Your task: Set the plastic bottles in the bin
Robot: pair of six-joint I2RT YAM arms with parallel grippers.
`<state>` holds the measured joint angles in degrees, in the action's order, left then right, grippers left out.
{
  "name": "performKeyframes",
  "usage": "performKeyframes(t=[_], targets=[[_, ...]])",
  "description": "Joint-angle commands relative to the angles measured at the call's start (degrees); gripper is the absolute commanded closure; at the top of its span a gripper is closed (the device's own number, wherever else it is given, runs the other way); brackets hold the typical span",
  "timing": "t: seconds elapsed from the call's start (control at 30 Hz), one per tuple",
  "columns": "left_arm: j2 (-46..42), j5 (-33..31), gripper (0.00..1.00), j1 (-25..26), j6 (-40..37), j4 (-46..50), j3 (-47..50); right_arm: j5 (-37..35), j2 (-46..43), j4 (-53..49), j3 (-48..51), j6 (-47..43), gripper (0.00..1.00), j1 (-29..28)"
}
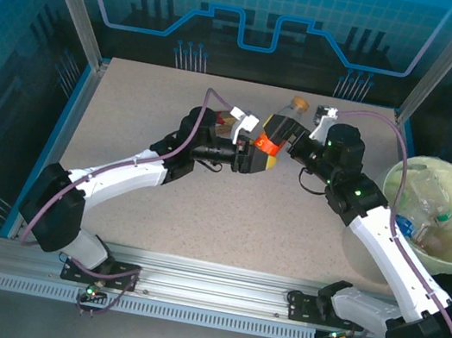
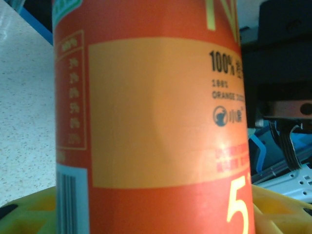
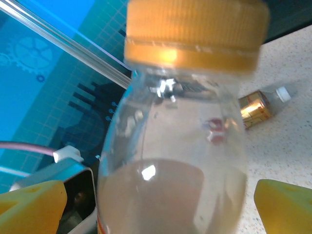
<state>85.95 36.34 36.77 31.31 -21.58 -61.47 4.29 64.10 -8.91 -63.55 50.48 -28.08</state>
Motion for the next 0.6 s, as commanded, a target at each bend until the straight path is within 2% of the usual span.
performKeyframes(t=[0.0, 0.1, 0.33, 0.43, 0.57], targets=[[-1.54, 3.49, 0.67, 0.28, 0.7, -4.71, 1.09, 0.22, -0.13, 3.41, 0.81, 1.55, 0.05, -0.13], [-1.04, 4.44, 0.67, 0.39, 0.99, -5.43, 0.92, 0.49, 0.47, 3.51, 1.13, 2.01, 0.18, 0.02], [-1.05, 4.71, 0.67, 0.4, 1.17, -6.02, 1.31, 1.42, 1.02, 2.2, 0.31, -0.05, 0.39, 0.06], [-0.79, 4.6, 0.66, 0.4, 0.67, -5.6, 1.36, 1.28, 0.94, 1.54, 0.02, -0.6, 0.46, 0.11], [-0.15, 4.45, 0.63, 0.4, 0.21, -4.37, 0.7, 1.24, 0.59, 1.05, -0.21, -1.59, 0.49, 0.06]])
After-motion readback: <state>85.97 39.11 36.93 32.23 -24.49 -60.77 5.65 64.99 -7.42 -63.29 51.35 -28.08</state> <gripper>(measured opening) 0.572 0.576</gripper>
